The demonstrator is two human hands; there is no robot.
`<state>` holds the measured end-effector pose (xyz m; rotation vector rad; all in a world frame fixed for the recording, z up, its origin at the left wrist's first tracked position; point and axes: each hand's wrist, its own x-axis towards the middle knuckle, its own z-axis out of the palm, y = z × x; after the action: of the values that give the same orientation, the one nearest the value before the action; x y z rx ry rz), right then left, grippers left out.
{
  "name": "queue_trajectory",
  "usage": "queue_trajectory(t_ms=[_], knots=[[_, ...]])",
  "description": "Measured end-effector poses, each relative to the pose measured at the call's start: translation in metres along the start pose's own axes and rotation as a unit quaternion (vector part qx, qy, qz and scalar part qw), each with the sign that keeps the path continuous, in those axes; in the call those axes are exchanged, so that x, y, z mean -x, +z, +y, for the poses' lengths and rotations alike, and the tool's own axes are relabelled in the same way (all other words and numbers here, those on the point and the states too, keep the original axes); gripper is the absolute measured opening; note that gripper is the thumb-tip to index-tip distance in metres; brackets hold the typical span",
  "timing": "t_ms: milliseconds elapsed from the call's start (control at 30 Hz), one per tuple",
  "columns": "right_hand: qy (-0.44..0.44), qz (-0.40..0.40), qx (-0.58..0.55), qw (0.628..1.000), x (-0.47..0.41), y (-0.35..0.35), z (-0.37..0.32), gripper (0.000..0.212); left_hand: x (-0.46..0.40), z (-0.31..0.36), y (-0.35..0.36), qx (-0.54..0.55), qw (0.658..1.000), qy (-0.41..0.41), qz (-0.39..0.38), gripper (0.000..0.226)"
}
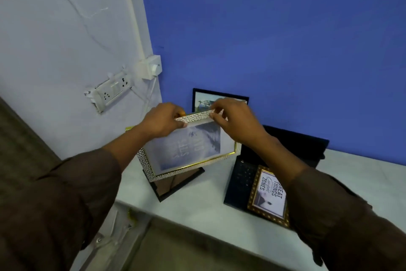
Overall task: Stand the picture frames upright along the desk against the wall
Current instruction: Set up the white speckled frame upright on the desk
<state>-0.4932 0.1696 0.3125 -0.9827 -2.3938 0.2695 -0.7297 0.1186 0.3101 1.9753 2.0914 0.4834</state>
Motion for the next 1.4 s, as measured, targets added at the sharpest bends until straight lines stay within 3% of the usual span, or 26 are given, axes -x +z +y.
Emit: queue_trajectory(t_ms=[100, 233, 500, 867, 1067, 1200, 1400], knots=[[-0.048, -0.003, 0.102, 0.994, 0.022, -0.010, -0.017, 0.034, 0.013, 0.025, 0.001, -0.025, 0.999, 0.037, -0.030, 0.016], [-0.037, -0.063, 0.197, 0.978, 0.053, -0.015, -0.015, 0.041, 0.028, 0.065, 0.010, -0.057, 0.992, 0.099, -0.059, 0.028], [0.058, -0.005, 0.150, 0.987, 0.113, -0.054, 0.028, 0.033, 0.031, 0.148, 0.034, -0.138, 0.967, 0.215, 0.001, 0.036], [0.228, 0.082, 0.146, 0.959, 0.188, -0.138, 0.153, 0.034, 0.017, 0.267, 0.097, 0.041, 0.934, 0.347, 0.079, 0.027], [0.326, 0.139, 0.079, 0.932, 0.233, -0.190, 0.229, 0.040, 0.009, 0.323, 0.155, 0.095, 0.956, 0.277, 0.025, 0.020], [0.377, 0.188, -0.001, 0.907, 0.252, -0.214, 0.269, 0.043, -0.008, 0.347, 0.183, 0.123, 0.974, 0.189, -0.002, 0.009], [0.430, 0.261, -0.129, 0.854, 0.267, -0.239, 0.332, 0.042, -0.060, 0.377, 0.222, 0.217, 0.976, 0.028, -0.022, 0.015]])
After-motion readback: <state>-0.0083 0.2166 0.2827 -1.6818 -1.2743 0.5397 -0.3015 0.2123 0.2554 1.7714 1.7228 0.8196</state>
